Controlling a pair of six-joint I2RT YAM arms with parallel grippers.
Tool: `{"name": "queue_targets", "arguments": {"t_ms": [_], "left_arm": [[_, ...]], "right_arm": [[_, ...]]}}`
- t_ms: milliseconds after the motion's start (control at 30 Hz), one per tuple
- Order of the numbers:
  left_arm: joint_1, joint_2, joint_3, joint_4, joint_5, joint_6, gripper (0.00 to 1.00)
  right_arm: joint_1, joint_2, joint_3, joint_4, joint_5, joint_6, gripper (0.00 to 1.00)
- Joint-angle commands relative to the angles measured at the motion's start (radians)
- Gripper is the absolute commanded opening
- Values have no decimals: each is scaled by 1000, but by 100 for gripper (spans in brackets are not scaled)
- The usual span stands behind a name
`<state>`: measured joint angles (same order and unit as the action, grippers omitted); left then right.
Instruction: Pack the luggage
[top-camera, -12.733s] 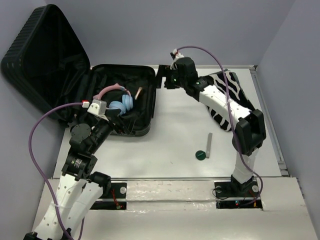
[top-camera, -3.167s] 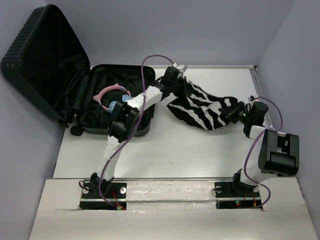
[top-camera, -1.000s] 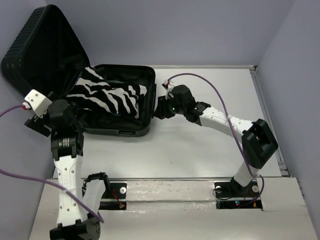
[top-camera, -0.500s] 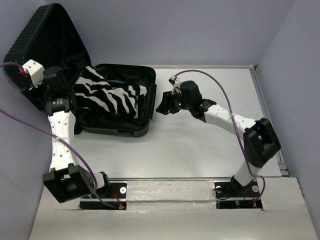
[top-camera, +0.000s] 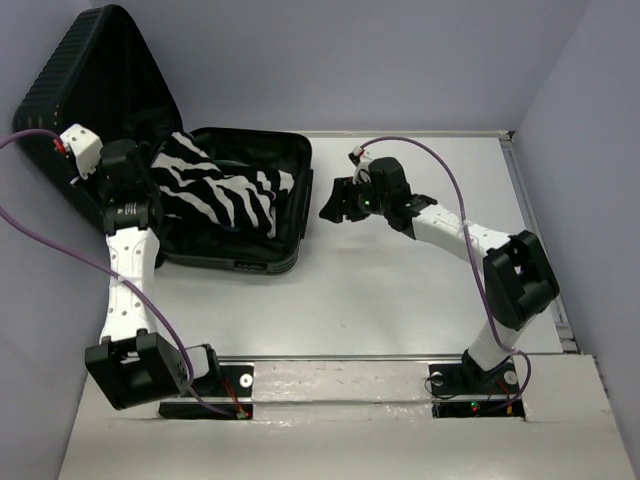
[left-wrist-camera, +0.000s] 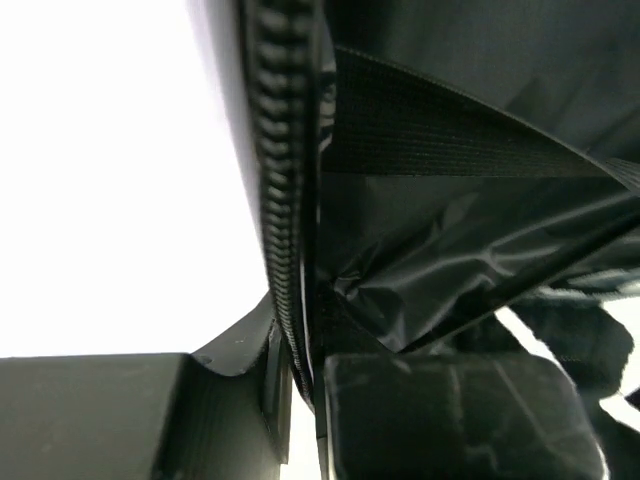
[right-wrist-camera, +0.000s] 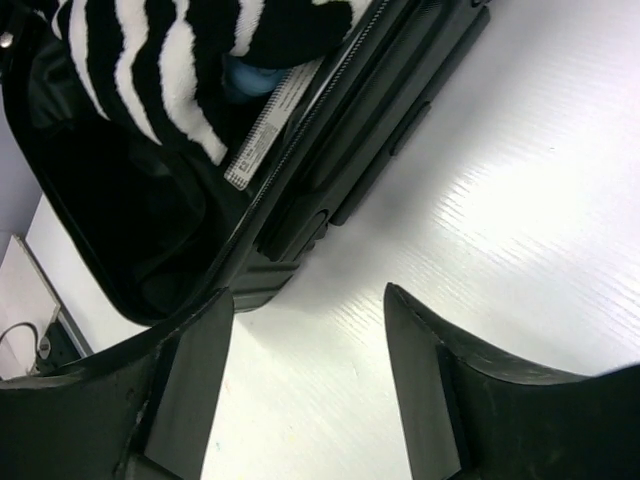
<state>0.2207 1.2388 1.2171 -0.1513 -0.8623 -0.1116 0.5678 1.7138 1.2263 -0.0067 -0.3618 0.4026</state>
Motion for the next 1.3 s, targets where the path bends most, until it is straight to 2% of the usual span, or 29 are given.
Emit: {"name": "queue_targets", "arguments": {"t_ms": [0,33,167,200,233,267,333,367,400,433,467,500,533,600,633,700,800,933,967,1000,1033,1067,1100,1167,1267], "left_arm": [[-122,-94,-59,102,32,7,6],[-148,-111,-74,111,32,7,6],[-364,-248,-200,171,60,61,6],[-473,-295,-232,171,48,93,6],[-521,-320,-249,168,64,105,6],[-603,-349,-263,161,101,127,6],[-665,-406,-284,112,207,173,6],[-691,-465,-307,98,323,187,13],[-731,-492,-314,60,389,196,30],[-744,-519,-318,43,461,202,48],[-753,-565,-318,21,594,207,86],[-761,-578,-312,1,649,207,99],[-764,-602,-289,-40,754,207,99],[-764,-614,-260,-74,822,193,99],[-764,-627,-230,-86,906,185,99],[-764,-628,-199,-65,965,170,99],[-764,-555,-121,-13,1106,127,99],[-764,-452,-58,36,932,46,99],[-762,-376,-21,33,760,38,99],[-752,-331,4,23,682,26,99],[-729,-224,63,-19,602,-3,99],[-651,-166,94,-63,588,-25,99],[-596,-120,123,-71,588,-52,99],[-465,-18,153,-48,702,-124,99],[-255,80,165,-11,756,-233,99]], "right_arm": [[-16,41,22,53,-32,44,69],[-16,49,32,56,-37,54,69],[-16,76,61,76,-60,97,70],[-16,75,62,77,-57,100,70],[-16,72,59,77,-51,100,70],[-16,69,53,77,-46,102,70],[-16,58,44,76,-17,110,70],[-16,53,38,76,-5,116,70],[-16,49,24,77,9,128,70],[-16,40,16,76,35,134,70],[-16,32,7,76,47,139,69],[-16,24,-2,76,63,142,68],[-26,0,-26,76,89,145,67],[-38,-31,-51,73,115,147,61],[-49,-70,-77,60,151,143,58],[-63,-108,-106,53,190,133,52],[-92,-147,-129,31,216,119,49],[-92,-203,-143,10,288,90,36],[-92,-210,-143,-19,299,85,30],[-92,-214,-140,-25,308,81,21],[-92,-211,-136,-36,311,73,17],[-92,-204,-125,-45,313,71,9],[-92,-198,-122,-45,310,71,7],[-92,-172,-110,-47,305,62,7],[-92,-135,-74,-64,313,41,7]]}}
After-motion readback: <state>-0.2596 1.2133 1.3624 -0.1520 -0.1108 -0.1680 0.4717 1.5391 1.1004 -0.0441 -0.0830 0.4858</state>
